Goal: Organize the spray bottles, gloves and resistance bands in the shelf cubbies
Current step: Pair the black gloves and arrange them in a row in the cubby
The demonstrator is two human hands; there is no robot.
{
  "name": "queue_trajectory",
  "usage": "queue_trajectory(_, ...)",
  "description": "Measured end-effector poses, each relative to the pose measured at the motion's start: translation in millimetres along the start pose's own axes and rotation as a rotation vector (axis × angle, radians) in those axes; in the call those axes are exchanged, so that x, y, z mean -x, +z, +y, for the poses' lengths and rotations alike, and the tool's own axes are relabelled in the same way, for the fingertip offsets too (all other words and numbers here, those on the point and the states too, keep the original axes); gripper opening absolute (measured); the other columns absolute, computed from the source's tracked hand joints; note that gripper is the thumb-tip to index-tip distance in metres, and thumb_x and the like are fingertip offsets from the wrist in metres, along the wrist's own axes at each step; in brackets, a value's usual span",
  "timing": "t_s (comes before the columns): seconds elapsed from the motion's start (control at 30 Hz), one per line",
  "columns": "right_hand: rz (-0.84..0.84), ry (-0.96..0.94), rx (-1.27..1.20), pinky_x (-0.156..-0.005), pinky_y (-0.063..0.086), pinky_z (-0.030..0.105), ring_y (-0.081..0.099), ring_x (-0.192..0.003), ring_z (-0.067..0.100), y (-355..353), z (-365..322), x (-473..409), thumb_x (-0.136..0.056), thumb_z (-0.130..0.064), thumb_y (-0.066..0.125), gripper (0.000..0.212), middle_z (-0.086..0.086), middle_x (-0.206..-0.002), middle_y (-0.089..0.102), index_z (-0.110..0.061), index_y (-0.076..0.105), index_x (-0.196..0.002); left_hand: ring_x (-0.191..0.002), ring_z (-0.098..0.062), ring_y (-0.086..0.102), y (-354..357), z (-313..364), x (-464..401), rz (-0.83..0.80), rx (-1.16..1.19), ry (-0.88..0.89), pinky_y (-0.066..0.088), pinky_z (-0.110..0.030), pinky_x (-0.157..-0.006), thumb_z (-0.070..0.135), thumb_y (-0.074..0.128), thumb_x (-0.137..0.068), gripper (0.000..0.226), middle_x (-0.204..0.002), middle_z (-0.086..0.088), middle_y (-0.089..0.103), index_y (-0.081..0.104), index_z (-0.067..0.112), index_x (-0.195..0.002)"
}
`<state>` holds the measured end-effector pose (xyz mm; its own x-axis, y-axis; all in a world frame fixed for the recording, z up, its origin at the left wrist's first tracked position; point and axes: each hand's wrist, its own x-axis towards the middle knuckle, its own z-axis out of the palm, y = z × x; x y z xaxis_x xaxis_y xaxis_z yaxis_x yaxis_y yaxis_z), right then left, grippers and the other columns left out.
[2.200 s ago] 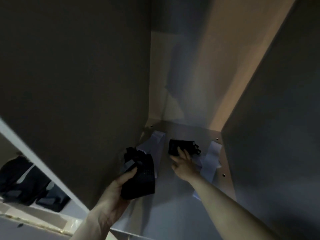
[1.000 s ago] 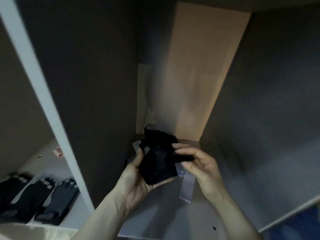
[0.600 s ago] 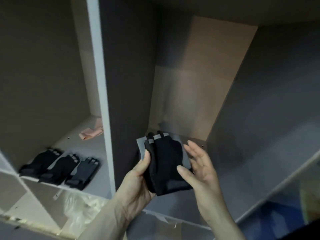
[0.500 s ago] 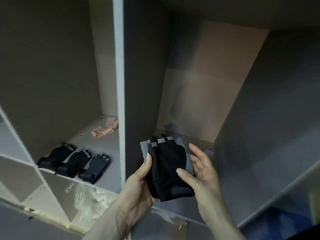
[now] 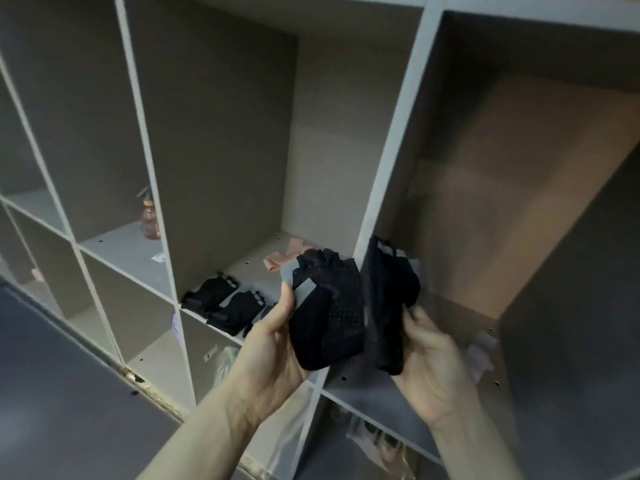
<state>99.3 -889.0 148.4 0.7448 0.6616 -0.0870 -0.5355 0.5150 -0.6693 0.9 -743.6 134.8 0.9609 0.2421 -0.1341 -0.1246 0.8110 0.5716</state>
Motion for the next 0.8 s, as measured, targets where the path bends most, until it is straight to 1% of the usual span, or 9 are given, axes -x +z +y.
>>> queue_trajectory(0.13,-0.241,0.219,-0.223,-0.057,0.038,0.021,0.052,-0.067,0.014,29.3,39.0,-32.1,-0.087,-0.009,0.048,0.031,0.005,-0.089,0.056,-0.006,0.058,-0.116,-0.119,-0.027,0.060,-23.9,39.6,3.5,0.014,-0.128,0.046,0.042,-0.047,-0.105,0.047,0.035,-0.094,0.054,-0.126,-0.012,0.064,0.065,0.011,-0.120)
queue_trajectory(0.27,-0.257,0.188,-0.114,-0.052,0.032,0.022,0.048,-0.058,0.013,60.8,78.5,-67.1,-0.102,-0.027,0.030,0.031,0.005,-0.085,0.054,-0.010,0.050,-0.118,-0.109,-0.023,0.066,-52.3,89.4,4.3,-0.024,-0.175,0.039,0.057,-0.035,-0.085,0.039,0.037,-0.095,0.046,-0.118,-0.011,0.069,0.069,0.011,-0.113)
queue_trajectory(0.33,-0.247,0.167,-0.061,-0.045,0.030,0.021,0.048,-0.050,0.012,89.0,94.7,-81.1,-0.098,-0.024,0.045,0.022,0.007,-0.081,0.055,-0.010,0.051,-0.113,-0.108,-0.025,0.066,-67.9,115.9,1.2,-0.027,-0.215,0.031,0.058,-0.035,-0.083,0.031,0.041,-0.095,0.039,-0.118,-0.012,0.068,0.065,0.010,-0.119)
queue_trajectory(0.4,-0.130,0.032,0.130,-0.044,0.040,0.019,0.060,-0.055,0.016,115.1,110.7,-94.3,-0.080,-0.018,0.069,0.036,0.011,-0.086,0.062,-0.004,0.057,-0.110,-0.108,-0.028,0.066,-81.3,139.4,-3.5,-0.044,-0.233,0.025,0.058,-0.038,-0.083,0.022,0.047,-0.092,0.035,-0.117,-0.015,0.068,0.064,0.009,-0.119)
queue_trajectory(0.47,-0.020,-0.097,0.367,-0.064,0.057,0.023,0.072,-0.086,0.019,139.5,126.8,-106.1,-0.080,-0.014,0.066,0.037,0.008,-0.102,0.072,-0.010,0.059,-0.117,-0.111,-0.034,0.062,-93.8,159.9,-8.9,-0.048,-0.216,0.017,0.056,-0.043,-0.088,0.014,0.050,-0.085,0.038,-0.117,-0.020,0.067,0.062,0.006,-0.120)
queue_trajectory(0.6,0.215,-0.494,0.939,-0.081,0.053,0.022,0.066,-0.096,0.013,170.4,164.1,-125.8,-0.078,-0.010,0.073,0.055,-0.006,-0.103,0.068,-0.028,0.045,-0.122,-0.106,-0.037,0.062,-122.3,197.8,-23.6,-0.022,-0.130,-0.014,0.052,-0.048,-0.087,0.011,0.052,-0.077,0.045,-0.120,-0.024,0.064,0.062,0.002,-0.120)
queue_trajectory(0.7,0.366,-0.860,1.321,-0.089,0.043,0.018,0.054,-0.105,0.005,182.5,184.6,-132.5,-0.074,-0.032,0.075,0.052,-0.014,-0.110,0.053,-0.034,0.047,-0.118,-0.100,-0.032,0.066,-139.4,216.1,-36.8,-0.041,-0.082,-0.031,0.056,-0.045,-0.085,0.012,0.050,-0.080,0.044,-0.120,-0.022,0.064,0.061,0.003,-0.121)
queue_trajectory(0.73,0.339,-0.882,1.386,-0.092,0.040,0.017,0.052,-0.109,0.004,187.8,190.5,-133.0,-0.076,-0.047,0.069,0.045,-0.018,-0.111,0.053,-0.034,0.051,-0.115,-0.101,-0.032,0.066,-141.7,220.4,-40.2,-0.048,-0.108,-0.024,0.056,-0.045,-0.087,0.010,0.050,-0.081,0.041,-0.119,-0.022,0.066,0.064,0.004,-0.119)
queue_trajectory(0.8,0.233,-0.682,1.417,-0.100,0.034,0.013,0.043,-0.122,-0.003,197.5,201.7,-137.5,-0.070,-0.073,0.054,0.064,-0.026,-0.121,0.048,-0.037,0.050,-0.123,-0.103,-0.029,0.066,-139.9,225.3,-44.6,-0.071,-0.251,0.019,0.052,-0.043,-0.092,0.004,0.048,-0.085,0.035,-0.112,-0.018,0.069,0.068,0.009,-0.113)
